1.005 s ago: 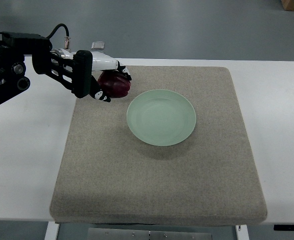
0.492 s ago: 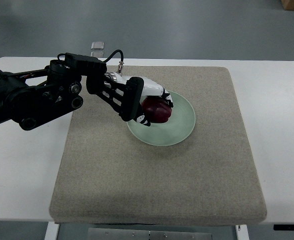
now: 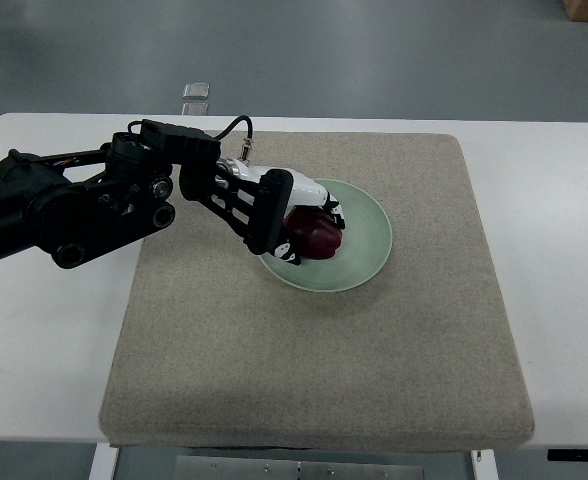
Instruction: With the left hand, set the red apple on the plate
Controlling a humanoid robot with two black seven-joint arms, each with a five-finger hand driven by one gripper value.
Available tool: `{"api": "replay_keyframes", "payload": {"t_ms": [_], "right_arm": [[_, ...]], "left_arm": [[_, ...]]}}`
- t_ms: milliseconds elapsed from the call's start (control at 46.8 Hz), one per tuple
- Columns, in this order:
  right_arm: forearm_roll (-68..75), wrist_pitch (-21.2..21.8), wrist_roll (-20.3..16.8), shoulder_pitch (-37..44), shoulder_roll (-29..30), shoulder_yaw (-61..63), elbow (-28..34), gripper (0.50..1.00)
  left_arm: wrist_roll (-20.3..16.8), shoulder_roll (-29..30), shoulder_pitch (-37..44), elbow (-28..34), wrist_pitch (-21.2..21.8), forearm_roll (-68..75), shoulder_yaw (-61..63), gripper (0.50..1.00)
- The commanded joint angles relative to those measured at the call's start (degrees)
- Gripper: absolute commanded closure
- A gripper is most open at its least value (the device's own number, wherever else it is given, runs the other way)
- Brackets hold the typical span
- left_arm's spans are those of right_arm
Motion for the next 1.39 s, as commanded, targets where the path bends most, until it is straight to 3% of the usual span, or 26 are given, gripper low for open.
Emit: {"api": "replay_keyframes", "payload": {"t_ms": [0,128,214,278,406,492,535,770,1112,1369], "right_arm": [[0.0,0.0,0.0,0.0,0.0,0.0,0.0,0.536],[0.0,0.0,0.0,0.0,0.0,0.0,0.0,0.536],[0.0,0.0,0.0,0.0,0.0,0.0,0.0,0.536],[0.0,0.0,0.0,0.0,0.0,0.0,0.0,0.536],[0.0,0.0,0.0,0.0,0.0,0.0,0.0,0.536],[0.0,0.0,0.0,0.0,0.0,0.0,0.0,0.538],[0.0,0.0,0.0,0.0,0.0,0.0,0.0,0.536],[0.0,0.0,0.0,0.0,0.0,0.0,0.0,0.536],[0.0,0.0,0.0,0.0,0.0,0.0,0.0,0.536],[0.0,0.0,0.0,0.0,0.0,0.0,0.0,0.536]], "left_arm": [[0.1,-0.1,0.0,0.1,0.1,0.0,-0.1,0.772],[0.0,-0.1,0.3,0.2,0.1,-0.1,0.0,0.718],[0.0,-0.1,0.3,0.2,0.1,-0.1,0.0,0.652],[0.0,-0.1,0.3,0.2,0.0,-0.1,0.0,0.639],[0.1,0.0,0.0,0.0,0.0,-1.0,-0.1,0.542],[0.1,0.2,0.0,0.0,-0.1,-1.1,-0.1,0.534],[0.0,0.3,-0.1,0.1,-0.1,-1.3,-0.2,0.504],[0.1,0.9,-0.7,-0.2,0.0,-5.8,-1.0,0.504],[0.0,7.3,-8.2,-0.1,0.0,-32.5,-1.3,0.504],[0.7,10.7,-6.6,4.6,-0.2,-47.7,-2.9,0.501]]}}
